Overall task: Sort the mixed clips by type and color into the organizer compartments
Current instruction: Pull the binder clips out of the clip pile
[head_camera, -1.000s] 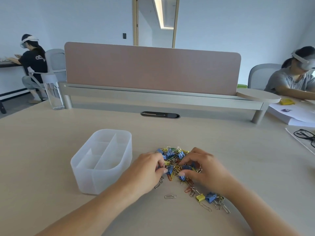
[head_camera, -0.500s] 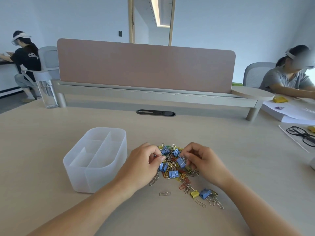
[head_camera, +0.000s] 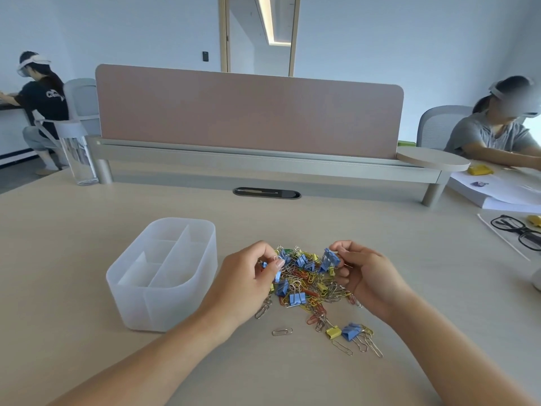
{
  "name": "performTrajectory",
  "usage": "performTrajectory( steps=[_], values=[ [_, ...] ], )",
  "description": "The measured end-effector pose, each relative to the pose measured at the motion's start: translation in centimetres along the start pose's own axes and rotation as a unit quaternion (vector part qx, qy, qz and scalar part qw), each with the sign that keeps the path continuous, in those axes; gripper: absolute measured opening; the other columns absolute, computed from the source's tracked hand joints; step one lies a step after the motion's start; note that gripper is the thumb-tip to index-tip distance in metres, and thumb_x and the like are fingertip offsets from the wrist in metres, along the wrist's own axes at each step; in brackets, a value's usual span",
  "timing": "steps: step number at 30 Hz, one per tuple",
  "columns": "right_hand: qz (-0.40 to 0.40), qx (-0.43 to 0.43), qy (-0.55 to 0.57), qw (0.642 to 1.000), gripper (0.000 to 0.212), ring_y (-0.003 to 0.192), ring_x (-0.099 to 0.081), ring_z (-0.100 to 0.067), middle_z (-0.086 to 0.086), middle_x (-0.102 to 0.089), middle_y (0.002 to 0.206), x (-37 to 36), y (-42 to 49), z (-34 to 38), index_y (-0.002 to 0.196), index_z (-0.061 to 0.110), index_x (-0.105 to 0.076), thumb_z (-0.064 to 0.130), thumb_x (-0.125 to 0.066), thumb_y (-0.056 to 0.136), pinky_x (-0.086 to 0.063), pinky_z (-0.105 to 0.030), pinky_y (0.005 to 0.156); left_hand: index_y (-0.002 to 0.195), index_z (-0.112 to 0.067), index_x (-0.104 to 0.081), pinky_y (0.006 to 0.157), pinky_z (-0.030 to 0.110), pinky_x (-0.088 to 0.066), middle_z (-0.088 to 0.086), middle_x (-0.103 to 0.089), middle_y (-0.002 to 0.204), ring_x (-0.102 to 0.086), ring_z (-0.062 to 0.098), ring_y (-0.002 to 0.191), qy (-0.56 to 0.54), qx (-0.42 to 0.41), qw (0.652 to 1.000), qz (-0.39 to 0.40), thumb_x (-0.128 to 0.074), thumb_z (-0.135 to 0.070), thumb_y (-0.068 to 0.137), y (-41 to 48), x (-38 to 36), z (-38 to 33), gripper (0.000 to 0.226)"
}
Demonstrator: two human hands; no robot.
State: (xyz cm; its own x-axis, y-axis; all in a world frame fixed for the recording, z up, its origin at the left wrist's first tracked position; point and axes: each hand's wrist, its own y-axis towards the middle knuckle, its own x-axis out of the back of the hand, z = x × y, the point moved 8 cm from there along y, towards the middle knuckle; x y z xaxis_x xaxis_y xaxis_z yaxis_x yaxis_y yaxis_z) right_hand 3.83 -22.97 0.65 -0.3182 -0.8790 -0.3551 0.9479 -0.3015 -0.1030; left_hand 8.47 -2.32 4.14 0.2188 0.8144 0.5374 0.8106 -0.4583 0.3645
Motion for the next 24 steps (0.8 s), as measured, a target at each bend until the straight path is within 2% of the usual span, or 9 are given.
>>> performTrajectory(
  steps=[2,5,7,9,12,14,18,20,24],
  values=[
    [0.023,-0.009,0.045,0.999,0.021,0.049,-0.037,-0.011,-0.006,-0.045,0.07,-0.6,-0.2,0.2,0.089,0.002,-0.056,-0.004,-0.037,0.096,-0.035,-0.021,0.044,0.082,-0.03,-0.06,0.057,0.03,-0.043,-0.006,-0.065,0.073,-0.044,0.007,0.052,-0.014,-0.01,1.0,-0.003,-0.061,-0.03,0.094,-0.1,0.1,-0.3,0.012],
    [0.068,-0.026,0.14,0.987,0.013,0.046,-0.036,-0.01,-0.004,-0.045,0.065,-1.5,-0.6,0.5,0.089,0.003,-0.055,-0.005,-0.046,0.083,-0.035,-0.02,0.043,0.096,-0.035,-0.056,0.057,0.02,-0.041,-0.015,-0.067,0.081,-0.046,0.006,0.053,-0.02,-0.027,0.999,-0.002,-0.061,-0.025,0.094,-0.2,0.2,-0.9,0.011],
    [0.086,-0.034,0.207,0.974,0.017,0.045,-0.036,-0.009,-0.002,-0.043,0.061,-1.8,-0.7,0.6,0.089,0.004,-0.056,-0.004,-0.053,0.075,-0.036,-0.021,0.042,0.103,-0.038,-0.056,0.058,0.018,-0.042,-0.016,-0.066,0.082,-0.053,0.006,0.061,-0.015,-0.043,0.999,-0.004,-0.06,-0.021,0.095,-0.2,0.4,-1.3,0.019],
    [0.089,-0.024,0.244,0.965,0.019,0.045,-0.035,-0.009,-0.001,-0.037,0.062,-1.5,-0.6,1.1,0.089,0.005,-0.057,-0.005,-0.046,0.077,-0.037,-0.021,0.043,0.097,-0.033,-0.065,0.061,0.011,-0.039,-0.018,-0.065,0.082,-0.057,0.001,0.072,0.0,-0.066,0.998,-0.008,-0.058,-0.014,0.095,-0.2,0.4,-1.7,0.021],
    [0.09,0.009,0.189,0.978,0.017,0.046,-0.035,-0.01,-0.002,-0.04,0.063,-1.4,-0.6,1.8,0.088,0.005,-0.056,-0.004,-0.043,0.08,-0.036,-0.02,0.045,0.097,-0.025,-0.07,0.066,0.004,-0.036,-0.022,-0.06,0.087,-0.056,-0.011,0.079,0.02,-0.055,0.998,0.01,-0.054,-0.008,0.097,-0.2,-0.1,-1.6,0.023],
    [0.087,0.025,0.117,0.989,0.014,0.047,-0.035,-0.01,-0.002,-0.045,0.066,-1.6,-0.7,1.7,0.087,0.004,-0.053,-0.003,-0.04,0.086,-0.036,-0.02,0.045,0.099,-0.024,-0.069,0.067,0.005,-0.036,-0.02,-0.057,0.089,-0.054,-0.01,0.082,0.046,-0.063,0.997,0.025,-0.053,-0.012,0.099,0.0,-0.6,-1.5,0.02],
    [0.079,0.017,0.08,0.993,0.014,0.047,-0.034,-0.011,-0.004,-0.045,0.067,-1.7,-0.6,1.1,0.086,0.003,-0.053,-0.001,-0.04,0.09,-0.035,-0.02,0.044,0.089,-0.03,-0.067,0.063,0.012,-0.036,-0.018,-0.053,0.092,-0.05,-0.002,0.08,0.097,-0.072,0.991,0.062,-0.061,-0.044,0.091,-0.1,-1.8,-1.6,0.016],
    [0.072,0.005,0.097,0.993,0.015,0.046,-0.034,-0.01,-0.003,-0.043,0.067,-1.4,-0.6,1.3,0.086,0.003,-0.053,-0.003,-0.039,0.088,-0.033,-0.019,0.043,0.088,-0.031,-0.067,0.061,0.012,-0.032,-0.016,-0.051,0.093,-0.047,-0.005,0.08,0.126,-0.066,0.987,0.074,-0.063,-0.05,0.087,-0.2,-2.4,-1.7,0.018],
    [0.051,-0.06,0.232,0.97,0.024,0.044,-0.032,-0.008,0.0,-0.038,0.061,-0.2,-0.5,0.8,0.09,0.005,-0.056,-0.006,-0.035,0.084,-0.031,-0.019,0.043,0.085,-0.028,-0.07,0.062,0.011,-0.032,-0.015,-0.054,0.091,-0.05,-0.004,0.082,0.128,-0.054,0.988,0.069,-0.065,-0.04,0.09,0.2,-2.7,-2.0,0.013]
  ],
)
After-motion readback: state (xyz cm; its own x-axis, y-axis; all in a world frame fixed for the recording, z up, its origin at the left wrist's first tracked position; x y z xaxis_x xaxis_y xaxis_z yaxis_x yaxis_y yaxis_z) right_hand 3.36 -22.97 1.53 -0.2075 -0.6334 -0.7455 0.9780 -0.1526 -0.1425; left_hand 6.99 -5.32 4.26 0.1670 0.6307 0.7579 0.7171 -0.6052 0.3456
